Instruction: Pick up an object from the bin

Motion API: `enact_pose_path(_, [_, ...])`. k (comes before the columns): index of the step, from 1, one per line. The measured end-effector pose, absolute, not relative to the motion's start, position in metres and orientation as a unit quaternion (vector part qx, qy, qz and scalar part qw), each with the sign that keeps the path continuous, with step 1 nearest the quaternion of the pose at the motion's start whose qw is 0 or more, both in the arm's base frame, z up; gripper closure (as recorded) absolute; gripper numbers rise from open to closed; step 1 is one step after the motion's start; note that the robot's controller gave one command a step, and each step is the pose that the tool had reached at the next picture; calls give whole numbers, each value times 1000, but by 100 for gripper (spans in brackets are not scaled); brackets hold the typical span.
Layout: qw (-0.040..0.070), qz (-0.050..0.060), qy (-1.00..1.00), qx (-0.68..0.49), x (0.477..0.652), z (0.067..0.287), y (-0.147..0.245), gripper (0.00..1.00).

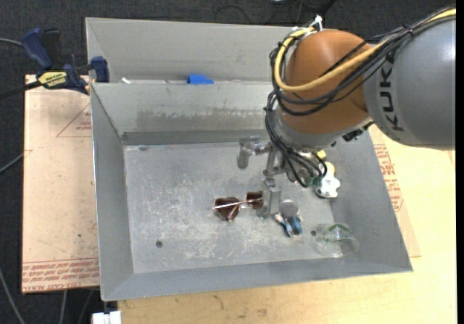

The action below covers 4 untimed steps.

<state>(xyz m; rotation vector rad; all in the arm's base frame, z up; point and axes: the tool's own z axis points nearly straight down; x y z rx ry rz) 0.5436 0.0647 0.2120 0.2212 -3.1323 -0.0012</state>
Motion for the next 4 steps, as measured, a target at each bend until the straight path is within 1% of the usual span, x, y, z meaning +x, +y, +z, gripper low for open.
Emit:
enact_pose_path(1, [-7,0,-992,126,543,192,64,0])
enact_pose_path(2, [-1,-1,-976,216,487,127,63,0])
enact_pose_path(3, [2,-1,-974,226,523,136,78,0])
enact_pose_path(4, [-1,-1,-971,238,589,104,31,100])
